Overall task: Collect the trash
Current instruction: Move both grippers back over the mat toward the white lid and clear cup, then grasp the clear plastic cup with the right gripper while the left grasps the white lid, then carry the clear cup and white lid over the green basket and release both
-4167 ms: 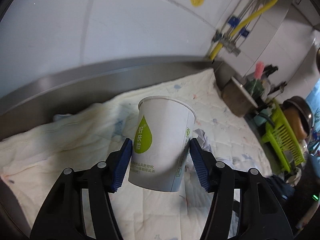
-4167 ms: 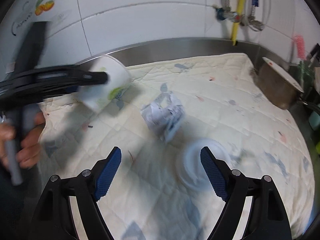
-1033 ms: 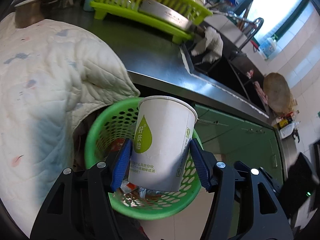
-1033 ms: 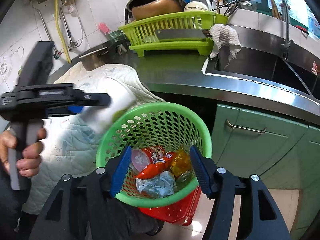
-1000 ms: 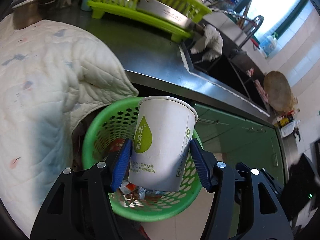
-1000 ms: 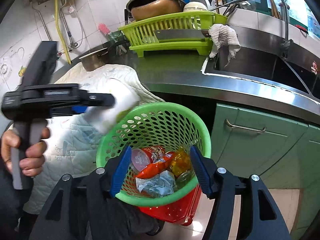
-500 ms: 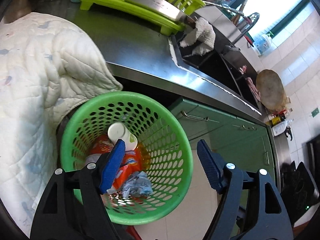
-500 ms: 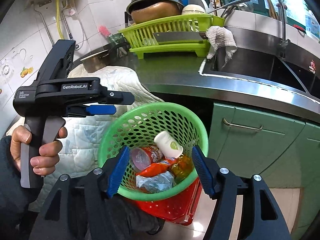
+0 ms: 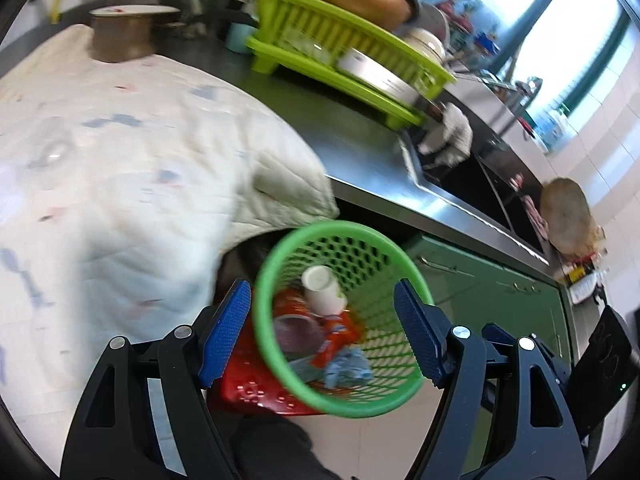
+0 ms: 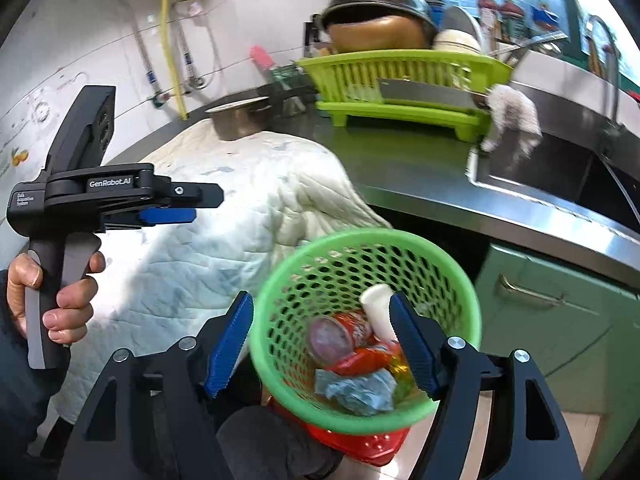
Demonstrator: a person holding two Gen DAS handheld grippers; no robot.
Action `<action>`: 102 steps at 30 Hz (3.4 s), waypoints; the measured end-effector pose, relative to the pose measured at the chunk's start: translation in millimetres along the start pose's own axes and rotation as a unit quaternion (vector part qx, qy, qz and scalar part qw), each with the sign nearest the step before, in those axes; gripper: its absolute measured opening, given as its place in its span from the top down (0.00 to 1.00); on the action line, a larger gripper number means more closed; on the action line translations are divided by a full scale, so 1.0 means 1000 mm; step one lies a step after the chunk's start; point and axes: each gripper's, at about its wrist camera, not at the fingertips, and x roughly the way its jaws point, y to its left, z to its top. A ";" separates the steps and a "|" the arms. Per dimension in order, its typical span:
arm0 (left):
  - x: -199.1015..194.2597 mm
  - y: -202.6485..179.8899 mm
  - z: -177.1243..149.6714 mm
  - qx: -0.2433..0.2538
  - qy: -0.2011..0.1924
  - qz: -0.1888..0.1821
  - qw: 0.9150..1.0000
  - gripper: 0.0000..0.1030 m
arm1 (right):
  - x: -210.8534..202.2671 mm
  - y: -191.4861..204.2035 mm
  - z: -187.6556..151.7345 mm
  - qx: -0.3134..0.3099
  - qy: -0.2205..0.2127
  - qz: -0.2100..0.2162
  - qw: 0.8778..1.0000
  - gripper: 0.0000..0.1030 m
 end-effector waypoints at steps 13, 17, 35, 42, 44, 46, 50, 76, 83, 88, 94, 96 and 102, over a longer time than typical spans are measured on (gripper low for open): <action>-0.098 0.120 0.017 -0.051 -0.083 0.118 0.988 0.28 | 0.039 0.072 0.028 -0.053 0.010 0.057 0.997 0.31; -0.129 0.168 0.019 -0.089 -0.102 0.149 0.980 0.28 | 0.057 0.095 0.043 -0.061 0.016 0.081 0.995 0.31; -0.200 0.287 -0.008 -0.172 -0.138 0.195 0.956 0.27 | 0.184 0.218 0.115 -0.126 0.043 0.118 0.984 0.32; -0.198 0.304 -0.012 -0.176 -0.130 0.204 0.954 0.27 | 0.235 0.246 0.137 -0.138 0.051 0.128 0.981 0.35; -0.196 0.305 -0.012 -0.175 -0.127 0.204 0.955 0.27 | 0.246 0.253 0.142 -0.144 0.054 0.127 0.980 0.36; -0.194 0.305 -0.012 -0.172 -0.124 0.206 0.955 0.27 | 0.256 0.259 0.146 -0.149 0.057 0.123 0.980 0.36; -0.191 0.305 -0.009 -0.167 -0.119 0.208 0.956 0.27 | 0.275 0.265 0.151 -0.152 0.061 0.114 0.980 0.37; -0.094 0.247 0.031 -0.014 -0.049 0.203 0.978 0.06 | 0.217 0.212 0.143 -0.135 0.028 0.136 0.981 0.54; -0.062 0.241 0.047 0.022 -0.028 0.215 0.976 0.06 | 0.186 0.187 0.131 -0.120 0.014 0.146 0.982 0.54; -0.046 0.243 0.055 0.030 -0.018 0.230 0.973 0.05 | 0.180 0.176 0.125 -0.111 0.014 0.147 0.983 0.54; -0.035 0.258 0.064 0.018 -0.008 0.235 0.972 0.05 | 0.183 0.168 0.119 -0.102 0.022 0.145 0.984 0.54; -0.033 0.260 0.065 0.018 -0.008 0.235 0.972 0.05 | 0.184 0.166 0.117 -0.101 0.025 0.144 0.984 0.54; -0.026 0.265 0.064 0.012 -0.004 0.223 0.975 0.06 | 0.183 0.161 0.112 -0.097 0.030 0.137 0.985 0.54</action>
